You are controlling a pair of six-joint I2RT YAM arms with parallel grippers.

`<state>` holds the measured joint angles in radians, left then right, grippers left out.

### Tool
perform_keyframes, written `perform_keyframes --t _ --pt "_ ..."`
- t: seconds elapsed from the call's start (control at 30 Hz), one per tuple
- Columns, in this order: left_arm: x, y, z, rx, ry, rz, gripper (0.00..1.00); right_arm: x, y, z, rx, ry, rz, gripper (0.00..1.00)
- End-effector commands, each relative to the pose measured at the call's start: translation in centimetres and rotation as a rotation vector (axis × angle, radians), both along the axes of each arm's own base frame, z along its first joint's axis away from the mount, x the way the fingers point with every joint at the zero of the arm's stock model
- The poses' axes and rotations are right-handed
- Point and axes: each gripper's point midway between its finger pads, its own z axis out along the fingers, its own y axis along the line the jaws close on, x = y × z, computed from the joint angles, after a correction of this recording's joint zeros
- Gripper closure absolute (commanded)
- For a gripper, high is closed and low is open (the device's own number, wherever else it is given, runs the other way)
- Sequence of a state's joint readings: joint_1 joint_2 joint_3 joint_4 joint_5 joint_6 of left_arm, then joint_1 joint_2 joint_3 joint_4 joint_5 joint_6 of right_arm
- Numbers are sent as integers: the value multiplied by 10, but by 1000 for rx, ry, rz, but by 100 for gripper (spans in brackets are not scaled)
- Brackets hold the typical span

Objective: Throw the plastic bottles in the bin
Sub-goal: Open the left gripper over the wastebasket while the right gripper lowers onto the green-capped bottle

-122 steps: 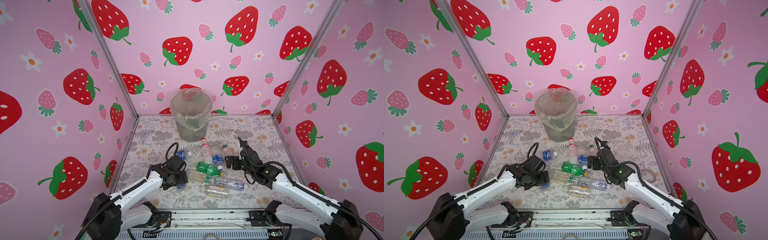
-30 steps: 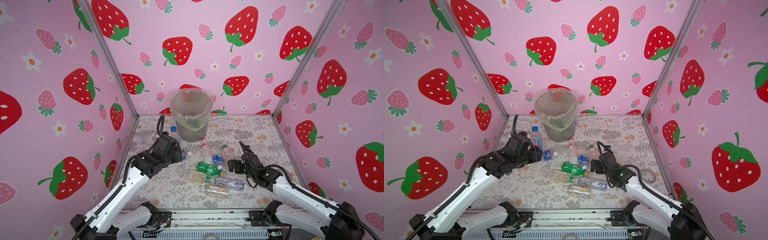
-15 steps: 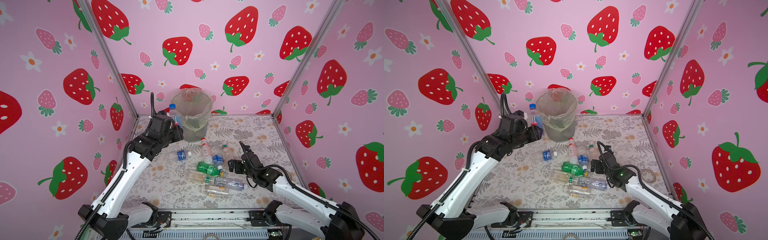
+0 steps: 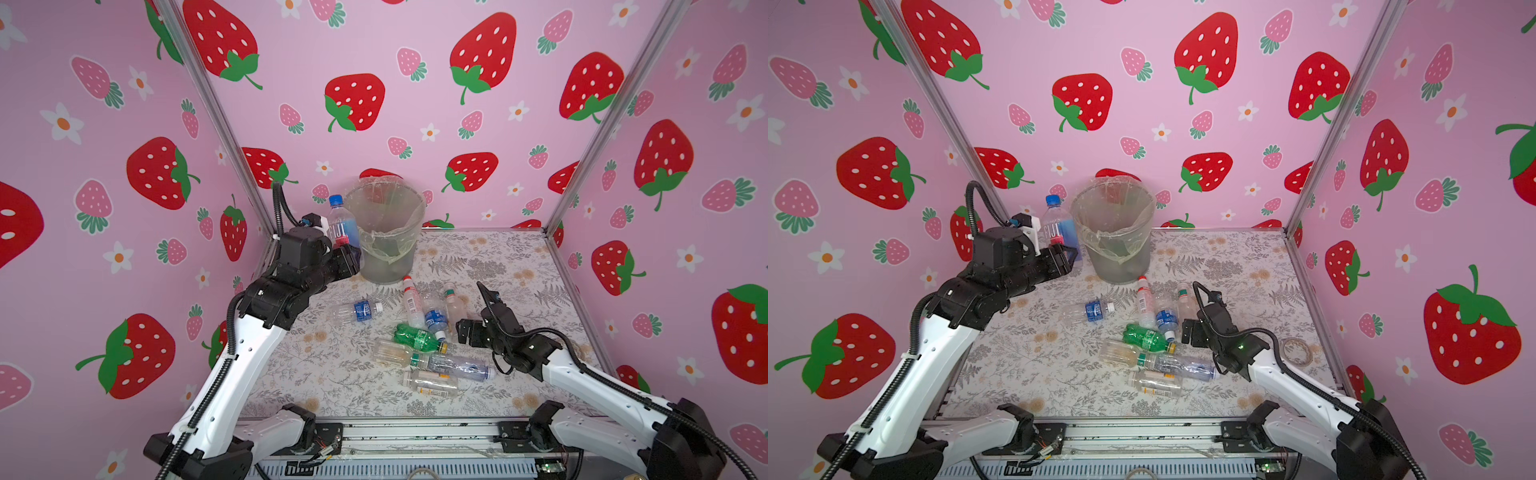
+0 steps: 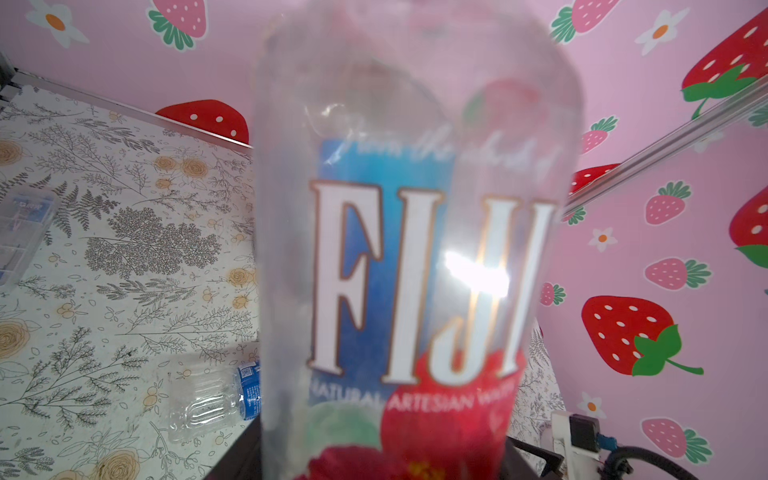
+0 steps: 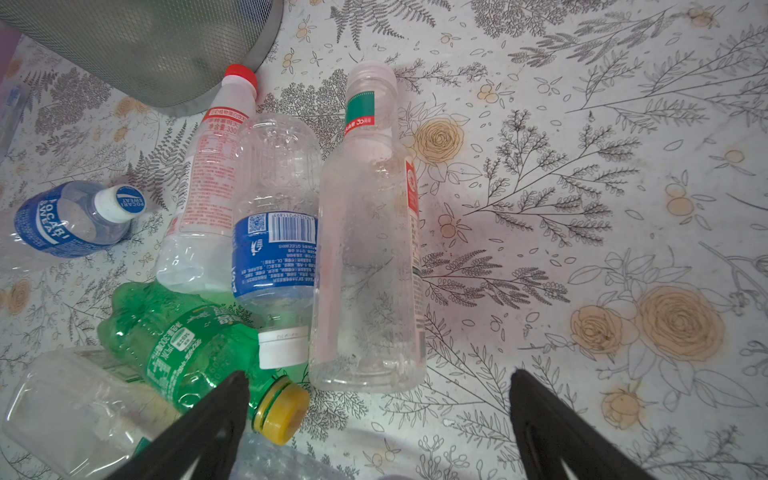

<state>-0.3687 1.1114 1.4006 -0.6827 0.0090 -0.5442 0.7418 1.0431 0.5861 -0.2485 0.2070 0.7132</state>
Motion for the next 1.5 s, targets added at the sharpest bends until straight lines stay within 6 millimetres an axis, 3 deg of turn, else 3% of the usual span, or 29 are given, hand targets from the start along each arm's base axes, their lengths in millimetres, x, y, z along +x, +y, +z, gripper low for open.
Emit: perform_keyframes --t 0.0,0.2,0.37,0.53,0.63,0.7,0.77,0.83,0.9,1.03,1.13,1.3,1.47 --pt "-17 7 -6 -4 -21 -3 38 5 3 8 9 -8 -4 1" --pt "-27 16 -1 15 -63 11 38 8 8 7 16 -4 5 1" --pt "-9 7 23 15 -103 -10 38 9 11 8 24 0 6 1" --pt "33 -15 60 -4 -180 -49 37 8 13 15 51 -1 10 1" --pt "76 -29 71 8 -188 -50 36 8 11 20 55 -11 0 1" --pt "109 -38 68 36 -173 -48 25 9 11 23 59 -17 -4 1" --pt "137 -44 66 61 -125 -57 0 9 11 25 61 -19 -3 1" --pt "159 -39 75 82 -90 -32 1 9 11 28 59 -15 -3 1" --pt "168 -32 92 60 -99 -25 1 9 12 33 66 -19 -1 1" --pt "160 -24 130 -33 -183 -27 1 8 9 39 78 -37 -9 1" --pt "145 -23 140 -70 -228 -25 1 8 6 40 72 -46 -17 1" --pt "121 -14 142 -75 -253 -13 1 8 6 35 51 -34 -13 1" --pt "106 -11 128 -47 -210 -31 1 8 4 31 37 -28 -15 1"
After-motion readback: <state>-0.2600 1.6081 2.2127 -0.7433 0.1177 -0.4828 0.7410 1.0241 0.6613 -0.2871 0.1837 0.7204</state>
